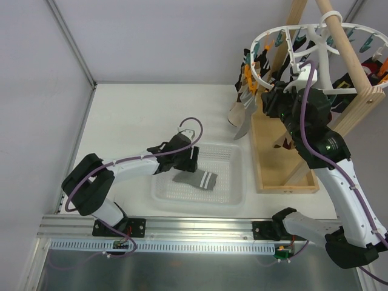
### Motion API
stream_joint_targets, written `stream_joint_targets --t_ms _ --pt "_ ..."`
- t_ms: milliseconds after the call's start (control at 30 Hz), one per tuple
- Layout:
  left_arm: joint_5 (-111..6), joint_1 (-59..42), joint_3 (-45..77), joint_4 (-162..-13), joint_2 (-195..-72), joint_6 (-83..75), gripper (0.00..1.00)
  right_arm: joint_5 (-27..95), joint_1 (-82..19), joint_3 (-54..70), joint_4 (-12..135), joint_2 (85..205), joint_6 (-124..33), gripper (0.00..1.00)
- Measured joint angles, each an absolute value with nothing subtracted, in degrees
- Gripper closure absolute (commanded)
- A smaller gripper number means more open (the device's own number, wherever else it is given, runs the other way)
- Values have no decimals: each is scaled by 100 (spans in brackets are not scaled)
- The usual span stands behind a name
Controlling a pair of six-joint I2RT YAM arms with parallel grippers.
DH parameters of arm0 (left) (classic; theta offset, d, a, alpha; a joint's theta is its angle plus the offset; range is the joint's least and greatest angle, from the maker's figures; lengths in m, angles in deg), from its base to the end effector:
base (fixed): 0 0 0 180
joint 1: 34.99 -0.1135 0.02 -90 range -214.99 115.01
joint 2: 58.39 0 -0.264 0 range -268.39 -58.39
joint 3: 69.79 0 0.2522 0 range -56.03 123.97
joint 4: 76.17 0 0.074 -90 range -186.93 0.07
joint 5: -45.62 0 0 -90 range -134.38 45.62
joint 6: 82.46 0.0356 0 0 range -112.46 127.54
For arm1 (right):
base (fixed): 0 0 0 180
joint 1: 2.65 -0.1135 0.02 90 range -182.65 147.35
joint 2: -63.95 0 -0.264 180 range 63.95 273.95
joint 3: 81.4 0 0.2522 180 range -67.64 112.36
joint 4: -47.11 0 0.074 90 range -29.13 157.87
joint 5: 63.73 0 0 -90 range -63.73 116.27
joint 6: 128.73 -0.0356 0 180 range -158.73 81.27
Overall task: Clip the socks to the hanger
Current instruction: Adjust the sock in the bin.
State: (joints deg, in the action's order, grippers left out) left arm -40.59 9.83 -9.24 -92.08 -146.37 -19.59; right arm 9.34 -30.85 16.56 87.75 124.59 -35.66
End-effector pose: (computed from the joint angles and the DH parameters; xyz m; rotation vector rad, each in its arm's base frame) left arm 0.2245 -0.2198 0.1860 0.3339 2.3677 -0.5417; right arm 0.1803 0.0849 0.4902 -0.2163 1.6126 0.0967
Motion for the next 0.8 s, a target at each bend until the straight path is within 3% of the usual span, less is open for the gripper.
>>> stream_joint_targets --t_ms 400,800 --pt "-3589 2266 -266 -9337 -14233 -1293 30 851 -3085 1656 8843 12455 -3548 99" --pt "-2562 3330 483 -9984 -15383 -1288 31 853 -3083 1656 8912 12372 -3502 99"
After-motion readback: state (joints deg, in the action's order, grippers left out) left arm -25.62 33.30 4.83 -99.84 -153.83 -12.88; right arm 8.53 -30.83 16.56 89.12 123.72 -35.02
